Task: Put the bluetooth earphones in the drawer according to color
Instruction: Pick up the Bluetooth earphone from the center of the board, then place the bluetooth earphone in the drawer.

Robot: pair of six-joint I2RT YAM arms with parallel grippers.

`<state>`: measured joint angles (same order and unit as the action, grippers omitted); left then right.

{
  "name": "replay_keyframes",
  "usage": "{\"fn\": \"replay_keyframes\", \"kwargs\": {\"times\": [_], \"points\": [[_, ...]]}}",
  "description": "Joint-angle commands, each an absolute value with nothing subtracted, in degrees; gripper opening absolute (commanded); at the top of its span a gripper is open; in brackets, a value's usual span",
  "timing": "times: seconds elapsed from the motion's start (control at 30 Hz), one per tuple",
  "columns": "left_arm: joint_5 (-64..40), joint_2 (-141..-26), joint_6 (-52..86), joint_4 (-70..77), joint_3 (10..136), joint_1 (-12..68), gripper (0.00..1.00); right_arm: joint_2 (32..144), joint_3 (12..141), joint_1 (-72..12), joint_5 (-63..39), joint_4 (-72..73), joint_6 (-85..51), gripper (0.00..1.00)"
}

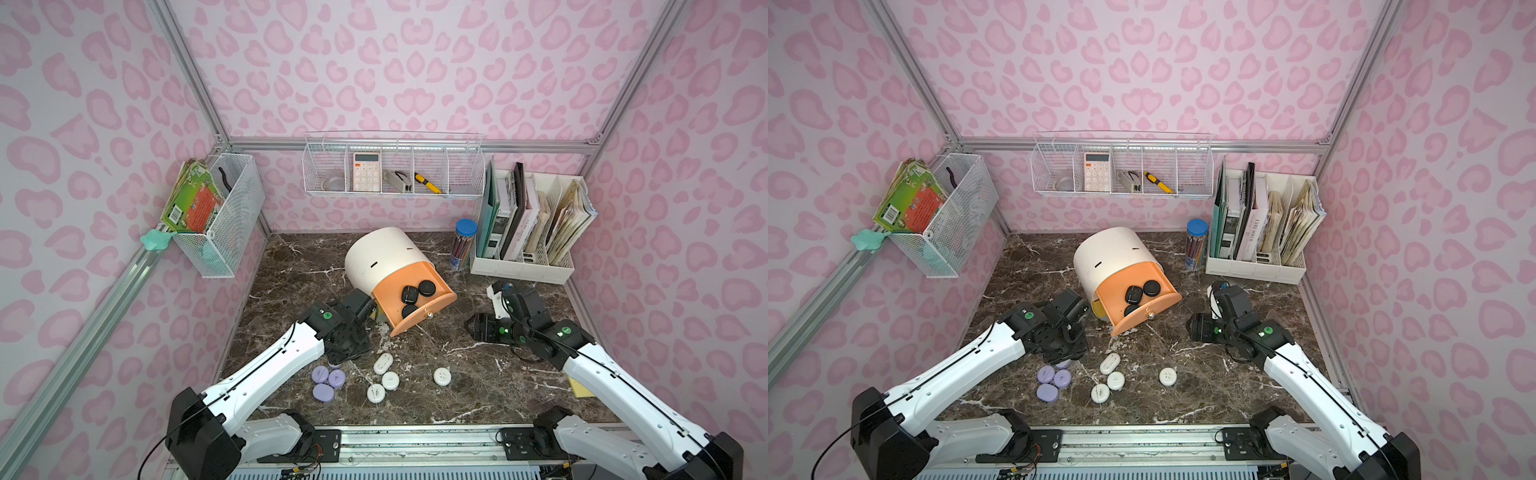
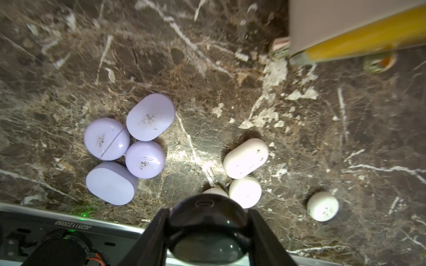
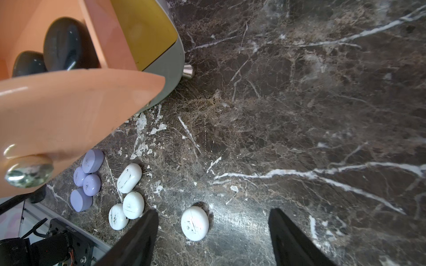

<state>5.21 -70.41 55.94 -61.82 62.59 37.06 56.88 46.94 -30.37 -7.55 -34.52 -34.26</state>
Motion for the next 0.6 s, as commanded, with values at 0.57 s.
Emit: {"fn": "replay_keyframes", "kwargs": {"times": [0.57], "points": [[7.9, -84.0, 42.0, -57.9, 90.1, 37.0, 0.21, 53.8, 42.3, -30.3, -10.0, -31.9, -35.7, 0.78]]}}
